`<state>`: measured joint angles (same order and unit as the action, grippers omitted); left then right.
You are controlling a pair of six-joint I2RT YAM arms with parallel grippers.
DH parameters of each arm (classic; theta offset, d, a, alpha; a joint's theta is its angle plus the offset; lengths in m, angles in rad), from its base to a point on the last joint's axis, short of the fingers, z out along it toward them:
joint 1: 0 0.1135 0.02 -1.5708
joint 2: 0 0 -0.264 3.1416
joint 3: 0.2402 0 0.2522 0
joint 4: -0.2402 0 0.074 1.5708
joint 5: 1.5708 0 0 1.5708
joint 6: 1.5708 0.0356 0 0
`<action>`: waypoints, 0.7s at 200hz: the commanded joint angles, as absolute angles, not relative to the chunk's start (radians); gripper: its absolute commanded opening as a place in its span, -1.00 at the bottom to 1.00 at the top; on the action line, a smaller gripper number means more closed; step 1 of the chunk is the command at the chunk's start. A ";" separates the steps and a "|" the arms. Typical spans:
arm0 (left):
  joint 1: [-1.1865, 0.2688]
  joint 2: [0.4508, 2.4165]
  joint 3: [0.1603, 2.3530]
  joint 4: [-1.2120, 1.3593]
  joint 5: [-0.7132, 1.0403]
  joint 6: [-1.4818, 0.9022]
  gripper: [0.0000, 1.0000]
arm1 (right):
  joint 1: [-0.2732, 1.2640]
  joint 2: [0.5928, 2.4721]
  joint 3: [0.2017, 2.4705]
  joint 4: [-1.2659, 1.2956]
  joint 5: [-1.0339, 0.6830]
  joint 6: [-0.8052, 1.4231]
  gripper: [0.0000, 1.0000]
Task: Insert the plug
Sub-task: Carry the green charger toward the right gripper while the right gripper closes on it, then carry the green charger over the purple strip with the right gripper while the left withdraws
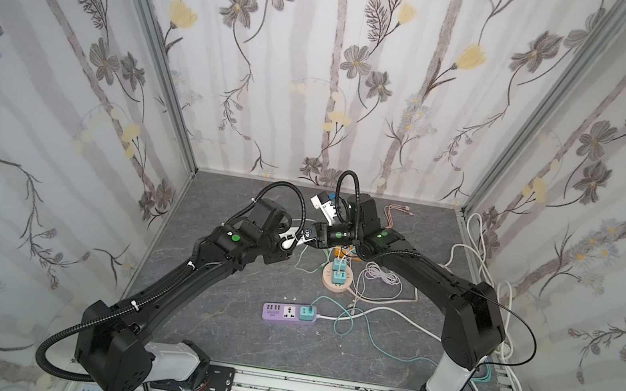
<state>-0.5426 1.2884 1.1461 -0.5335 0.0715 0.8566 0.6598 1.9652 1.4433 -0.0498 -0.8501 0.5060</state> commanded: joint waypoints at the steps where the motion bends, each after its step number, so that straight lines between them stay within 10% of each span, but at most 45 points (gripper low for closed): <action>1: -0.545 1.281 1.142 -0.519 0.086 0.860 -1.00 | 0.664 1.976 1.459 -0.035 -0.905 0.483 -0.34; 29: -0.545 1.264 1.117 -0.489 0.088 0.799 -0.92 | 0.664 1.978 1.483 -0.077 -0.907 0.395 -0.68; 56: -0.544 1.158 1.057 -0.438 0.061 0.679 0.33 | 0.663 2.008 1.572 -0.254 -0.884 0.169 -0.93; 84: -0.543 1.008 0.972 -0.340 -0.112 0.431 0.99 | 0.663 2.036 1.640 -0.409 -0.832 -0.171 -0.99; 140: -0.514 0.779 0.863 -0.358 -0.492 -0.109 1.00 | 0.723 2.091 1.720 -0.662 -0.769 -0.667 -1.00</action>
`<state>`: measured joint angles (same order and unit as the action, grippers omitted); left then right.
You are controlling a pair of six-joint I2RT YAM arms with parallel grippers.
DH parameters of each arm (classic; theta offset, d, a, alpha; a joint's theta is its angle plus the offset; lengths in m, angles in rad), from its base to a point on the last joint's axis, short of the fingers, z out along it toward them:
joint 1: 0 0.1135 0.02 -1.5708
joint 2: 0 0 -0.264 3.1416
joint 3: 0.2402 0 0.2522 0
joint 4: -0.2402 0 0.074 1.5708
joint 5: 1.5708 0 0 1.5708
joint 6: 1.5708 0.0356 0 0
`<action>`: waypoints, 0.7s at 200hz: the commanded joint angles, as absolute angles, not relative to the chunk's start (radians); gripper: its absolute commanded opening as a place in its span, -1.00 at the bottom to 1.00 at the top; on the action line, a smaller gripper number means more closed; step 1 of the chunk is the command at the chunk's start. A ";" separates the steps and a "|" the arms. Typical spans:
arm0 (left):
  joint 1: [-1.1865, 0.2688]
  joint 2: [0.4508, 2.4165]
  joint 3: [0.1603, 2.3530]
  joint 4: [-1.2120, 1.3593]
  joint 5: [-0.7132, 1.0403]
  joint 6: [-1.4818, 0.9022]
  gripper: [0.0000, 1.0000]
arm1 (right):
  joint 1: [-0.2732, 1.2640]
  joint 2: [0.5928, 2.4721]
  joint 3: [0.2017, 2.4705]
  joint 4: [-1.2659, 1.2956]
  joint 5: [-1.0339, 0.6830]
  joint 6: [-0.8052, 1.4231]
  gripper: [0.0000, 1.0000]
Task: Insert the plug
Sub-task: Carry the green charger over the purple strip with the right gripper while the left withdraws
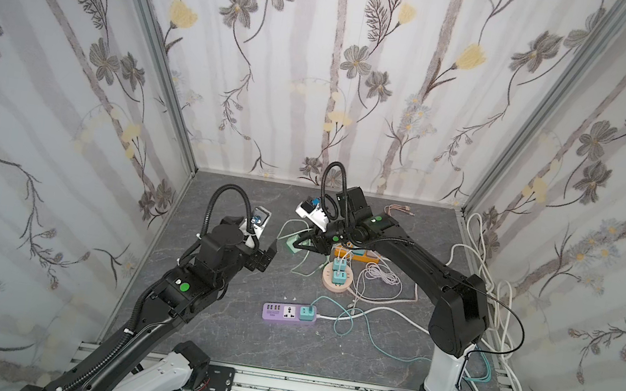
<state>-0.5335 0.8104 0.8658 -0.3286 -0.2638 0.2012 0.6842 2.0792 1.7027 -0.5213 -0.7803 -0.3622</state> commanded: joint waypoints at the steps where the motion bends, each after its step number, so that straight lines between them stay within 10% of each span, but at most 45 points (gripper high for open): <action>1: -0.512 0.778 0.864 -0.365 -0.496 -0.116 1.00 | 0.726 2.091 1.720 -0.665 -0.767 -0.672 -1.00; 140: -0.387 0.818 0.835 -0.492 -0.442 -0.271 1.00 | 0.992 2.207 1.726 -0.943 -0.419 -0.822 -1.00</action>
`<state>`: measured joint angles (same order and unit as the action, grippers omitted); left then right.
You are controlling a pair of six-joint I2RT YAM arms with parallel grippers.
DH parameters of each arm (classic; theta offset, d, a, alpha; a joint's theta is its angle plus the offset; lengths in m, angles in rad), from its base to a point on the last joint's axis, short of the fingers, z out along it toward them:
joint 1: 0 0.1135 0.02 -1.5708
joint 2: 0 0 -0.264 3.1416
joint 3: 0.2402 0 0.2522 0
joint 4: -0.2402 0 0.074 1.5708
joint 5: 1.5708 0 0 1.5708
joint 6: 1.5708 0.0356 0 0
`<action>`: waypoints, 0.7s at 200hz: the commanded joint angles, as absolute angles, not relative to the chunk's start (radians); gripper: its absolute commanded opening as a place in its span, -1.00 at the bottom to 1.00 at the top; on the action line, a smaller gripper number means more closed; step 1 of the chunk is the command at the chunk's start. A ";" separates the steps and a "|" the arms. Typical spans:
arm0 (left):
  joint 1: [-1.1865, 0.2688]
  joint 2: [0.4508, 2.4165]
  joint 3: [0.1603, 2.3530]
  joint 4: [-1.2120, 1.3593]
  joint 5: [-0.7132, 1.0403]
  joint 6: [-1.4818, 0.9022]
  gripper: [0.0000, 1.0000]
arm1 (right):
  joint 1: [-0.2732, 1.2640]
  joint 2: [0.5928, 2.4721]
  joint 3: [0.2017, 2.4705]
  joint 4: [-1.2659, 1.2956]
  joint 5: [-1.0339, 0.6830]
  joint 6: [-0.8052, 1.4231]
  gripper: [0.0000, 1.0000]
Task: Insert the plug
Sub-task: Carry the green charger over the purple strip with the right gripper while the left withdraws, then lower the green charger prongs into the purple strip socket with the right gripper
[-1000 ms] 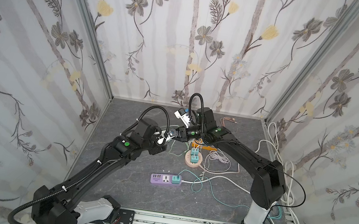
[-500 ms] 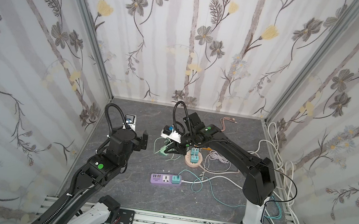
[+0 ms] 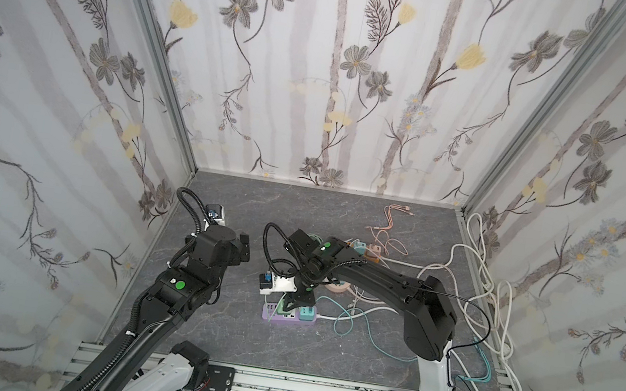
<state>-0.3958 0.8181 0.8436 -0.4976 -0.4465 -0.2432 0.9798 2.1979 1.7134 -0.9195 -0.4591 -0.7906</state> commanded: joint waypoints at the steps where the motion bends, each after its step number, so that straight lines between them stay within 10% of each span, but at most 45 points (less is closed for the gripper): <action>1: -0.387 0.819 0.835 -0.491 -0.441 -0.271 1.00 | 0.992 2.206 1.726 -0.943 -0.417 -0.822 -1.00; 140: -0.361 0.826 0.810 -0.490 -0.399 -0.279 1.00 | 1.015 2.242 1.752 -1.004 -0.292 -0.795 -1.00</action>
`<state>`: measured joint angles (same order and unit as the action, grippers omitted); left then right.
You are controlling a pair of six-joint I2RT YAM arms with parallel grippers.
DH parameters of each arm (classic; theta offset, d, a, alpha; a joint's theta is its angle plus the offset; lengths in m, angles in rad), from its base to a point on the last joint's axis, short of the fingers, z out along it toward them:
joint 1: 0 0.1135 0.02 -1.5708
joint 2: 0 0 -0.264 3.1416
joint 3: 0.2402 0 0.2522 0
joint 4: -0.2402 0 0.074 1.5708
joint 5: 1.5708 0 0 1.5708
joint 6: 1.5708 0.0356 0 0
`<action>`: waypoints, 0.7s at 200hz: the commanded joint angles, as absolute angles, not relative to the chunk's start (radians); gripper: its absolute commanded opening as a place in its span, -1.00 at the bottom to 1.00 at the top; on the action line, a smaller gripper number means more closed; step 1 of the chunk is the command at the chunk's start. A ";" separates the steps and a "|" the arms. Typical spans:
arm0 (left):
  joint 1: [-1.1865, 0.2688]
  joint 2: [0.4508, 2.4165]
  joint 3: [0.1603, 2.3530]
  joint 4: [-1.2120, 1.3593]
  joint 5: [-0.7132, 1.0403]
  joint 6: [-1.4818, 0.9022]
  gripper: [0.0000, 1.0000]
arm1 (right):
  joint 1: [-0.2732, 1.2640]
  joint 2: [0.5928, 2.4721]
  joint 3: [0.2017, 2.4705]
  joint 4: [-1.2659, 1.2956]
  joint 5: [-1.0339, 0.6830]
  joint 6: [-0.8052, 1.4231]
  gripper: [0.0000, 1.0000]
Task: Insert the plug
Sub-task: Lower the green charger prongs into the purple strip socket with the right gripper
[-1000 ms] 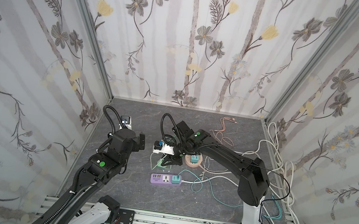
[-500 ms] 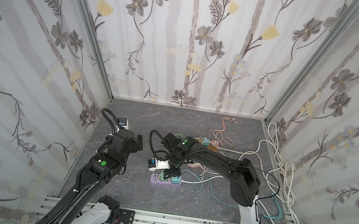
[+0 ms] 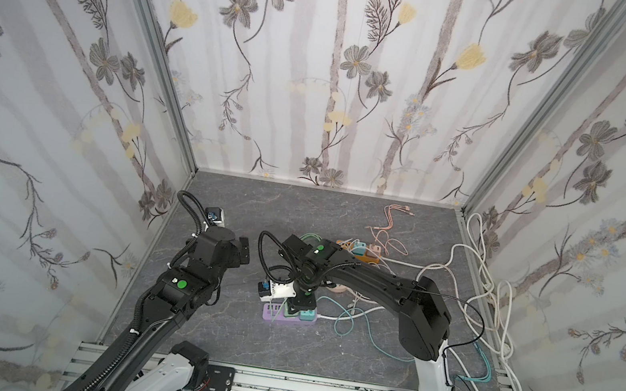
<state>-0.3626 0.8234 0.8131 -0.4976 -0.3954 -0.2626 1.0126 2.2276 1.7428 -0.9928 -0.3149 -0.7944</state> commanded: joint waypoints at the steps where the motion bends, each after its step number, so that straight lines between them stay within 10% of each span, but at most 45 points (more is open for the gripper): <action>1: -0.361 0.826 0.810 -0.490 -0.399 -0.279 1.00 | 1.016 2.241 1.752 -1.003 -0.292 -0.794 -1.00; 88: -0.356 0.835 0.803 -0.494 -0.390 -0.280 1.00 | 1.068 2.312 1.751 -1.001 -0.118 -0.743 -1.00; 140: -0.355 0.838 0.799 -0.498 -0.386 -0.281 1.00 | 1.053 2.174 1.752 -0.950 -0.247 -0.749 -0.03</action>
<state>-0.3576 0.8379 0.8028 -0.4976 -0.3878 -0.2657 1.0649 2.2417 1.7515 -0.9909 -0.1829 -0.7403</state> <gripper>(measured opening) 0.997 0.455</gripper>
